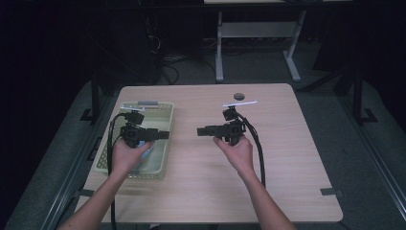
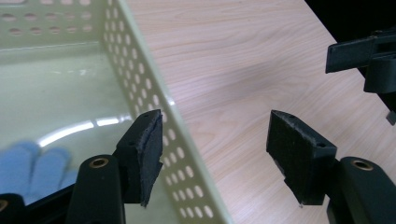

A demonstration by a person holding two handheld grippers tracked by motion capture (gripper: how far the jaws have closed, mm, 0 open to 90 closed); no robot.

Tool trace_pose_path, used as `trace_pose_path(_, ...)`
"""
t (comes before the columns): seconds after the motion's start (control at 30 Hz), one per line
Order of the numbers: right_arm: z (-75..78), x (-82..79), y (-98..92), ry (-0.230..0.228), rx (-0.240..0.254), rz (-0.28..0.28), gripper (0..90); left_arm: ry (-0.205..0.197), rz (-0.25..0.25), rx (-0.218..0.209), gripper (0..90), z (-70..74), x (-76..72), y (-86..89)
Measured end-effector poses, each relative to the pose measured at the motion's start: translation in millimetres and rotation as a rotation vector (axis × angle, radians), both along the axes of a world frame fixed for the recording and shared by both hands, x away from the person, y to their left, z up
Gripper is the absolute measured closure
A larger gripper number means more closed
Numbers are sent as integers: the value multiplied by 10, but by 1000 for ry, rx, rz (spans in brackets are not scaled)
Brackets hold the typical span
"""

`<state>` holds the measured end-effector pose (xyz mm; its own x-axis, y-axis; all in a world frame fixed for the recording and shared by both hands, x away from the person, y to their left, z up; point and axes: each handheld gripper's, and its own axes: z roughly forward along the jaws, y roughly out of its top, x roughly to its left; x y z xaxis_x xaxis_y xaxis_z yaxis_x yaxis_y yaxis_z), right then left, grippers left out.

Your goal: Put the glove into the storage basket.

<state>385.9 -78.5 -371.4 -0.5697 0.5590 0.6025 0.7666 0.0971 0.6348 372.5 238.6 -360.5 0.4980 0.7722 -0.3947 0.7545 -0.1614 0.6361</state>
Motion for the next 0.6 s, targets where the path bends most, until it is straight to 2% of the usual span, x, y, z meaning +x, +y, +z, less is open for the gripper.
trace_pose_path(0.2,-8,-6,-142,3,-11,-18,464,-7,-22,-17,338,8,-12,-107)
trace_pose_path(0.6,-16,-58,-484,8,0,-68,429,-14,-64,-61,324,36,-51,-345)
